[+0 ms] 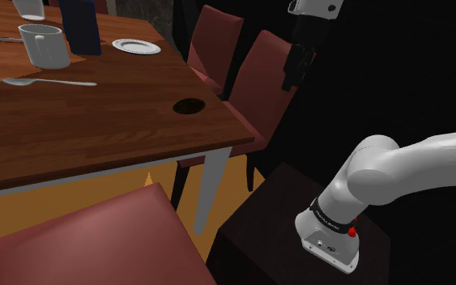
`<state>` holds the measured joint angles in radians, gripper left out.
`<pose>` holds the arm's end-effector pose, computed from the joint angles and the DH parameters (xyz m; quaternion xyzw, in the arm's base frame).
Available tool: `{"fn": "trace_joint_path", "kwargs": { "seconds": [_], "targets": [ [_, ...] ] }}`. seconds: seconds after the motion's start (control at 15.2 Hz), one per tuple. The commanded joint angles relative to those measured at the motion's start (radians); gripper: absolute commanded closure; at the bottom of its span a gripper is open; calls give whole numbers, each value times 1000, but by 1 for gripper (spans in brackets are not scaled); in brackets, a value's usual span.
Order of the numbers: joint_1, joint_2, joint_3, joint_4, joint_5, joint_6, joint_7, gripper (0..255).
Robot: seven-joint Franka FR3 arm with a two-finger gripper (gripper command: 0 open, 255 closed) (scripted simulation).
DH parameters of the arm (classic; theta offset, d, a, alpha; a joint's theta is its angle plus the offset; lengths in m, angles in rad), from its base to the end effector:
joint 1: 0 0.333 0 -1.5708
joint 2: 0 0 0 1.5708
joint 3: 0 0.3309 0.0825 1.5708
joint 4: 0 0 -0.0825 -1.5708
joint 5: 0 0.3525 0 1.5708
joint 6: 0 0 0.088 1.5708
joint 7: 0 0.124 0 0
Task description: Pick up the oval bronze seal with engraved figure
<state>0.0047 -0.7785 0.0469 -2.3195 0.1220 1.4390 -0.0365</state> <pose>0.2502 0.0343 0.5874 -0.9968 -0.0413 0.0513 0.0443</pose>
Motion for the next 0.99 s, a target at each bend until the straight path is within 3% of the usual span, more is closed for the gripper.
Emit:
{"fn": "trace_joint_path", "kwargs": {
  "seconds": [0.0,0.46,0.92],
  "targets": [
    [0,0,0,0,0,0,0,0],
    [41,247,94,91,-71,166,-52,0],
    [69,501,191,227,-185,285,-65,0]
  ]
}}
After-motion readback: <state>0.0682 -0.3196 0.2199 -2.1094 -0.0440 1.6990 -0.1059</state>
